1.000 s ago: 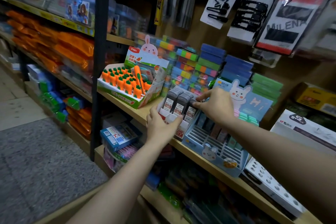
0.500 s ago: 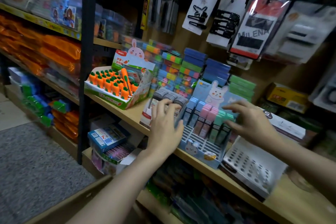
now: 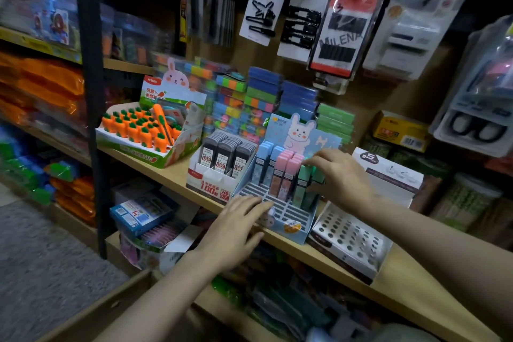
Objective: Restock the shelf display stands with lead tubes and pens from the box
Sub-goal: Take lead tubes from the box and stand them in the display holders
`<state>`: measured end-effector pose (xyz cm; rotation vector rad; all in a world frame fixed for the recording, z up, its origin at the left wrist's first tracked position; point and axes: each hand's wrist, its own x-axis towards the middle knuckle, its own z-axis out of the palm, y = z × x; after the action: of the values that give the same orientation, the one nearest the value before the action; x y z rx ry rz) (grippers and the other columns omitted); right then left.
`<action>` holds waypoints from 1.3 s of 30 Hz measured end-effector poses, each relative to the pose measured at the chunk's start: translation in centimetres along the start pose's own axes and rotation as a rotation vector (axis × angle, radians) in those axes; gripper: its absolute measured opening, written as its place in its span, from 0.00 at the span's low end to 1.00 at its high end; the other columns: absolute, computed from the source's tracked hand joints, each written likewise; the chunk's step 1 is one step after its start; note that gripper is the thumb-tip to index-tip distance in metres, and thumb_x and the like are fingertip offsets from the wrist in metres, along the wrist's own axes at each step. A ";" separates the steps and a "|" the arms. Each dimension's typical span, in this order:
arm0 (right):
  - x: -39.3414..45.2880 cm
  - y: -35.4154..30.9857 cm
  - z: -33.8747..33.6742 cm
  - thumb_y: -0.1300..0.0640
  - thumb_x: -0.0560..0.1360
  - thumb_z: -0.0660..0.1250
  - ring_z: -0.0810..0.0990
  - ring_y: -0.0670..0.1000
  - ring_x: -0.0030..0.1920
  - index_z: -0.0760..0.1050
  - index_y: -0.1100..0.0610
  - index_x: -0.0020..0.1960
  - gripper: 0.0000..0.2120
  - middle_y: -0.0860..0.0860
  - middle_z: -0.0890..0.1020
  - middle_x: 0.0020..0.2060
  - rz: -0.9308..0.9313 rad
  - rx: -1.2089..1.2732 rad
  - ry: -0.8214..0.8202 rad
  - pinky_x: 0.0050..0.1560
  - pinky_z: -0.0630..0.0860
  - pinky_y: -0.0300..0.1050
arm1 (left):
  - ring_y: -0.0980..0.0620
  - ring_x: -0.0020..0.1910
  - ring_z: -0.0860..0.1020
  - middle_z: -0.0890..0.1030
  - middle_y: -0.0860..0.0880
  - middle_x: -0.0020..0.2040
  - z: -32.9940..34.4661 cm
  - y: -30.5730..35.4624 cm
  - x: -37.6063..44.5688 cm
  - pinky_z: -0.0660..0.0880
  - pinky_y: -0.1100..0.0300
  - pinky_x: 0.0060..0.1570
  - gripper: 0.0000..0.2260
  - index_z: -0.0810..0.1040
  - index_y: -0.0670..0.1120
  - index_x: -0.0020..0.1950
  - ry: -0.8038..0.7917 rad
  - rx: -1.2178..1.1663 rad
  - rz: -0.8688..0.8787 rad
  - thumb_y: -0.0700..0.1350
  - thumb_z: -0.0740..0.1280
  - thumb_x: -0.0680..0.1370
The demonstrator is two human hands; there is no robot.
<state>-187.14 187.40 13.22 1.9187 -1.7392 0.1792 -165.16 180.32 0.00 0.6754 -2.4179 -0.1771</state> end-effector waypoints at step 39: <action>1.2 -0.8 1.1 0.51 0.72 0.74 0.79 0.47 0.41 0.81 0.54 0.49 0.09 0.49 0.84 0.43 0.277 0.373 0.182 0.45 0.79 0.47 | 0.53 0.73 0.58 0.64 0.53 0.72 0.9 0.3 0.0 0.50 0.52 0.76 0.28 0.61 0.54 0.75 0.045 0.008 -0.030 0.49 0.66 0.77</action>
<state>-186.43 185.88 12.60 1.8237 -1.9409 0.8047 -165.83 180.57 -0.62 0.7118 -2.3675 -0.1625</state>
